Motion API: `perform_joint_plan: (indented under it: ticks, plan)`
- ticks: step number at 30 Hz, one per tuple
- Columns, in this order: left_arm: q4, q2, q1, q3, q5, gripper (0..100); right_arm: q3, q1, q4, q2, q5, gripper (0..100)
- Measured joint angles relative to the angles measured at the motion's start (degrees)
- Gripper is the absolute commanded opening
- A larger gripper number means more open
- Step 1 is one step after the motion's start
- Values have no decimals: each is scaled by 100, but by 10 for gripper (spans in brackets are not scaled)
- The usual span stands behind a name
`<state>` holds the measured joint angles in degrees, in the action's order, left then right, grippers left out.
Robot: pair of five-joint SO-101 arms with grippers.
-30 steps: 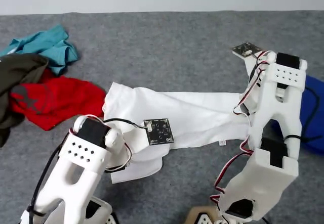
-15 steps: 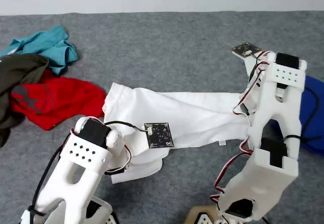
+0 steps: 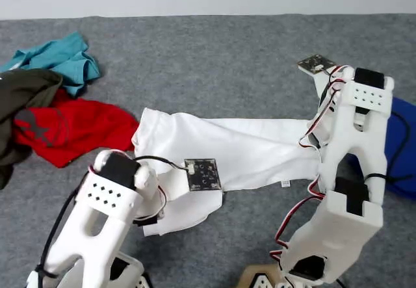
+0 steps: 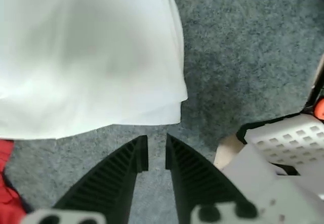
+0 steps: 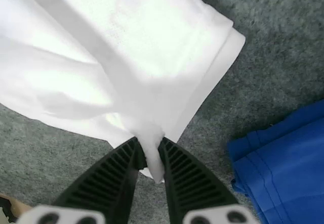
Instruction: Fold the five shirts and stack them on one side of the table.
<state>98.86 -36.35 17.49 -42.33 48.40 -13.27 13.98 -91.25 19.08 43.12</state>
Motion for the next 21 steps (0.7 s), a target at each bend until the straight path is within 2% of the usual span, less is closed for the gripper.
perform_joint_plan:
  ticks: [7, 14, 21]
  plan:
    - [-132, 0, -1108, 519, 396, 73, -273, -273, -624, 0, 0, 116]
    - [-237, 0, -1697, 563, 413, 73, -1134, -457, -905, -369, -396, 246]
    - [-677, 0, -2031, 510, 387, 70, -1178, -721, -914, -765, -1002, 248]
